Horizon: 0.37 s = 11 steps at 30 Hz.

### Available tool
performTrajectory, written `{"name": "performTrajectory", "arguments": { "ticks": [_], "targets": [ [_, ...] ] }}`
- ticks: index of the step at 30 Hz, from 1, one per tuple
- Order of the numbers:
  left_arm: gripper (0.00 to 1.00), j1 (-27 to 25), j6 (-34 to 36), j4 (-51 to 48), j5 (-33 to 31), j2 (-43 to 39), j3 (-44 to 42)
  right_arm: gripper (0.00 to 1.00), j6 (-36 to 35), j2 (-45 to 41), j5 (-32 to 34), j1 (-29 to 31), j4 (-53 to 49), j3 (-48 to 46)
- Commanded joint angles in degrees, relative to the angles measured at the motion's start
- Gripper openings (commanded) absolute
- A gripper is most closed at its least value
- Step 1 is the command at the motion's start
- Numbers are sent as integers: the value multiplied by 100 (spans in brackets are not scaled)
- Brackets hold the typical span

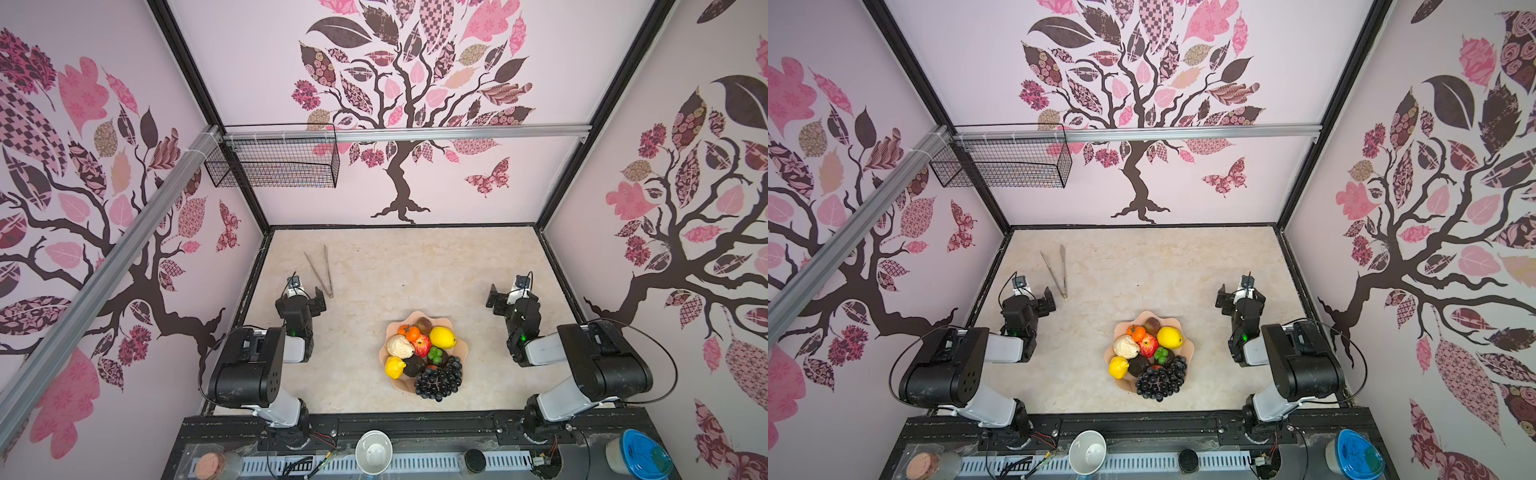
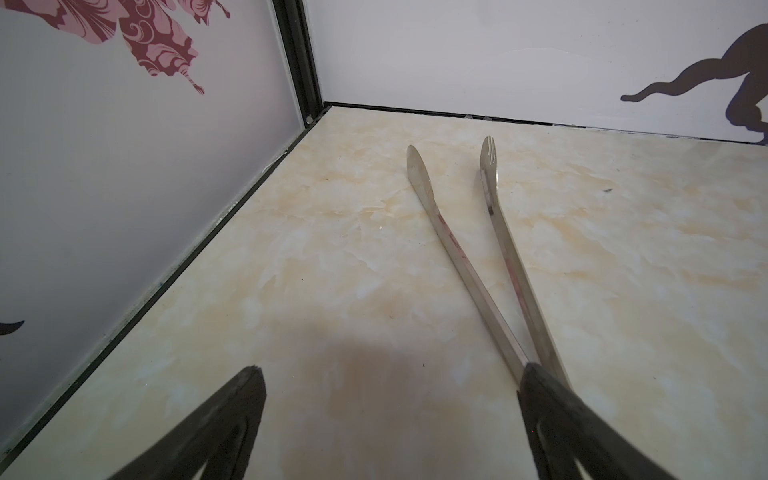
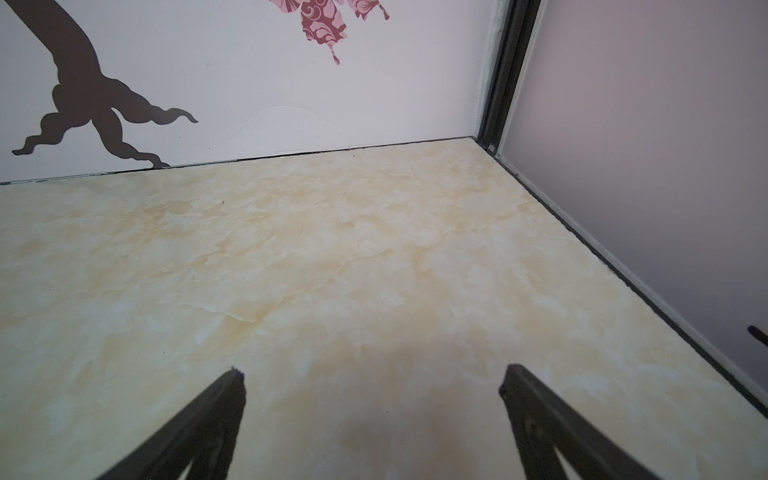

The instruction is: Place and organize the fake fruits in the fruit bowl

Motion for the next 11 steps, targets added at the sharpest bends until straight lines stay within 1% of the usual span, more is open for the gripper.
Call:
{"name": "performTrajectory", "arguments": {
  "ticks": [1, 6, 11],
  "targets": [
    [98, 4, -46, 11, 90, -62, 150, 100, 66, 2, -51, -3, 86, 83],
    [98, 3, -52, -16, 81, -75, 152, 100, 95, 20, -120, -16, -32, 154],
    [98, 3, -54, -24, 81, -73, 152, 100, 84, -14, -66, -16, 116, 60]
  ]
}}
